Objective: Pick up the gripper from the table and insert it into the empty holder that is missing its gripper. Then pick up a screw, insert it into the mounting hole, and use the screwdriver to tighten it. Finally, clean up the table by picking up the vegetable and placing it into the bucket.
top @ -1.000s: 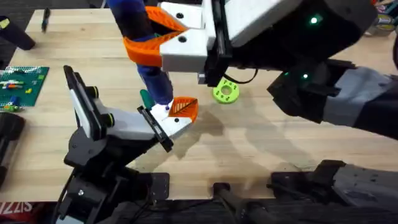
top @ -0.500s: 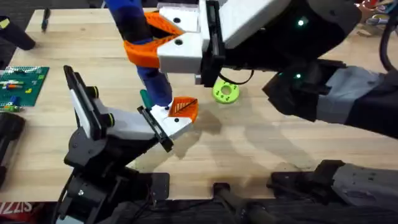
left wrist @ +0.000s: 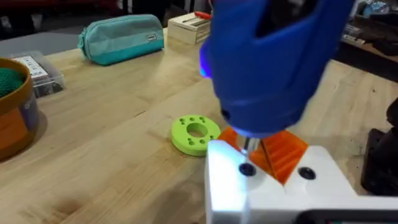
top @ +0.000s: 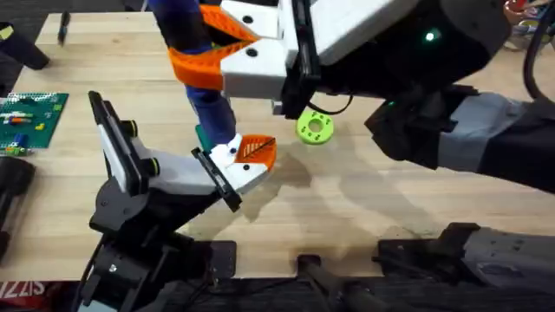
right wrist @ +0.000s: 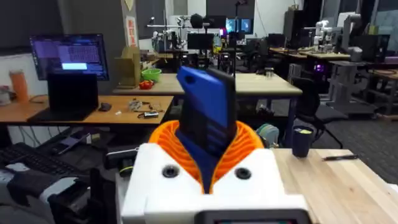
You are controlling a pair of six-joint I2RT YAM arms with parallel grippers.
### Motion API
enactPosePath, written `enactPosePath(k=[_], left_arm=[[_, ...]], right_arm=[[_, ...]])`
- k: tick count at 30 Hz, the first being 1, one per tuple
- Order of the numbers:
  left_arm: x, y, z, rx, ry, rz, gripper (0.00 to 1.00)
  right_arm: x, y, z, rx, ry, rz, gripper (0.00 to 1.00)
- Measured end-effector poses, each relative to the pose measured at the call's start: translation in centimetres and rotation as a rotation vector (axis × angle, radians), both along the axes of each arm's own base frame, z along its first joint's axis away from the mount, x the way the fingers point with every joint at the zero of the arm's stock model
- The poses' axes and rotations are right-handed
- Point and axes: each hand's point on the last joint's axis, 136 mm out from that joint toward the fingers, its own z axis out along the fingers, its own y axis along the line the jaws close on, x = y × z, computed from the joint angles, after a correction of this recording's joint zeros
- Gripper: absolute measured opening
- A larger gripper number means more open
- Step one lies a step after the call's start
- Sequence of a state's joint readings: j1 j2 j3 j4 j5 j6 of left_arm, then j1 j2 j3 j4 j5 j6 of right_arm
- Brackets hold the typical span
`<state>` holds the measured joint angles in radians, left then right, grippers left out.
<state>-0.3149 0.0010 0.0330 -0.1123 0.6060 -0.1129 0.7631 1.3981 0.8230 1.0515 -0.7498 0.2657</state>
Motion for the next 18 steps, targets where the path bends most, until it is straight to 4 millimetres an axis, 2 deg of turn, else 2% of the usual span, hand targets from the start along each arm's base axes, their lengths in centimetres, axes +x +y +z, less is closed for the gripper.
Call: enactPosePath(k=[6,14,15,16,18], left_arm=[[0.0,0.0,0.0,0.000,0.000,0.000,0.014],[0.0,0.0,0.0,0.000,0.000,0.000,0.014],[0.0,0.0,0.0,0.000,0.000,0.000,0.014],[0.0,0.0,0.0,0.000,0.000,0.000,0.014],[0.0,0.0,0.0,0.000,0.000,0.000,0.014]], right_arm=[[-0.1,-0.1,0.3,0.011,0.003,0.004,0.044],[-0.4,-1.1,2.4,0.092,-0.075,-0.002,0.044],[-0.1,-1.3,2.5,0.097,-0.082,-0.012,0.044],[1.9,-2.6,2.4,0.089,-0.080,-0.068,0.044],[3.8,-3.8,2.2,0.079,-0.061,-0.120,0.044]])
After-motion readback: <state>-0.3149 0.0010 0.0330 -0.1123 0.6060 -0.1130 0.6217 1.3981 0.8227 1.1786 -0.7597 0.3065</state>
